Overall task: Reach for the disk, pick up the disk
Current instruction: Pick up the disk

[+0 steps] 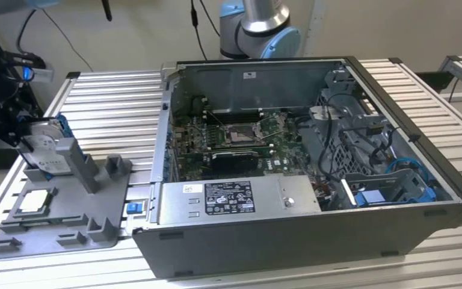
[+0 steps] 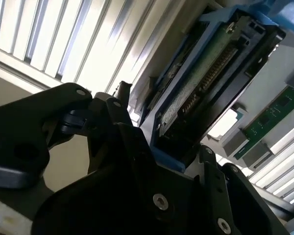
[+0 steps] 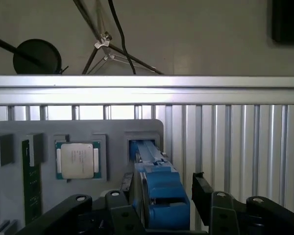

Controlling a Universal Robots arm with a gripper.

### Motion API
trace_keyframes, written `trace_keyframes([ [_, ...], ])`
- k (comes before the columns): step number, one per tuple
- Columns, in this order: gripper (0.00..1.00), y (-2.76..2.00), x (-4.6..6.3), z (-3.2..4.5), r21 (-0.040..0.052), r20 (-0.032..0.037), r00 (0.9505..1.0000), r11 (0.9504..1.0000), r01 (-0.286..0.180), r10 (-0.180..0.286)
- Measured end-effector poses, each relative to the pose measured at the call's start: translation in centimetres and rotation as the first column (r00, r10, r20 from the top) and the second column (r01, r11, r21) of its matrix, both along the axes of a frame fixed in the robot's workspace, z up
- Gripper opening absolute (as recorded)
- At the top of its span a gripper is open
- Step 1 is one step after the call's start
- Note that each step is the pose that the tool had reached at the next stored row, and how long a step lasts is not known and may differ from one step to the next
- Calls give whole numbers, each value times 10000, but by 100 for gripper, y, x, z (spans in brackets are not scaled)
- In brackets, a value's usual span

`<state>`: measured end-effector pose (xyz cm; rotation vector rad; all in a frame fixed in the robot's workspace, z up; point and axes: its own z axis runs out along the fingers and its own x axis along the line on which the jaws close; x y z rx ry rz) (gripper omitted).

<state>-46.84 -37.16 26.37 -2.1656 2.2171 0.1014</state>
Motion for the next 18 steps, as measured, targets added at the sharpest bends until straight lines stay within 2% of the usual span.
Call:
trace_keyframes([
  [8, 100, -1, -6, -53, -3, -10, 10000, 10000, -14, 14],
  [18, 100, 0, -5, -56, 3, -2, 10000, 10000, -13, 13],
])
